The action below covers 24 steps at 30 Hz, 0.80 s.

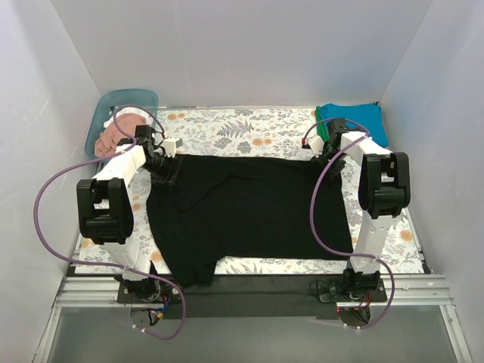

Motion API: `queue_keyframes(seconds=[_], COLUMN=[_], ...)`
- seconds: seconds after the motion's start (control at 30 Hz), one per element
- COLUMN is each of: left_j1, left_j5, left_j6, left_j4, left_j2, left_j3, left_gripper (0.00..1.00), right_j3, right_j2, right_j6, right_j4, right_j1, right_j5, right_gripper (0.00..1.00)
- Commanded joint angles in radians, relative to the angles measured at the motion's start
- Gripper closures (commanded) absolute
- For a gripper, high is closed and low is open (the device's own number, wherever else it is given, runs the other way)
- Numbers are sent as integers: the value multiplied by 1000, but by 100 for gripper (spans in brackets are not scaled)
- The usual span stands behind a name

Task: Fold and stack the t-shirts
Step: Fold the tshirt

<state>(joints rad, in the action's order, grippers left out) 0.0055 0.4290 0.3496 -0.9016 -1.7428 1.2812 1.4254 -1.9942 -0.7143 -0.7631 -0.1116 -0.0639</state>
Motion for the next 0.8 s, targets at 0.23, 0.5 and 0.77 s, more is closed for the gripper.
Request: queue_keyframes(seconds=[0.23,0.5,0.77], left_j1=[-30,-139,-164], left_j5=[22,17,-47], left_j6=[-1,57,74], left_j4=[3,19,30], left_j2=[6,-4,-4], left_j3=[30,17,1], left_gripper=[51,50,51], right_j3=[127,35,125], right_j2=[-42,126,43], right_j6=[15,-30,76], right_j4=[5,-8,-110], right_j1=[32,33,139], right_j5=[-43,-48,-61], right_gripper=[47,50,53])
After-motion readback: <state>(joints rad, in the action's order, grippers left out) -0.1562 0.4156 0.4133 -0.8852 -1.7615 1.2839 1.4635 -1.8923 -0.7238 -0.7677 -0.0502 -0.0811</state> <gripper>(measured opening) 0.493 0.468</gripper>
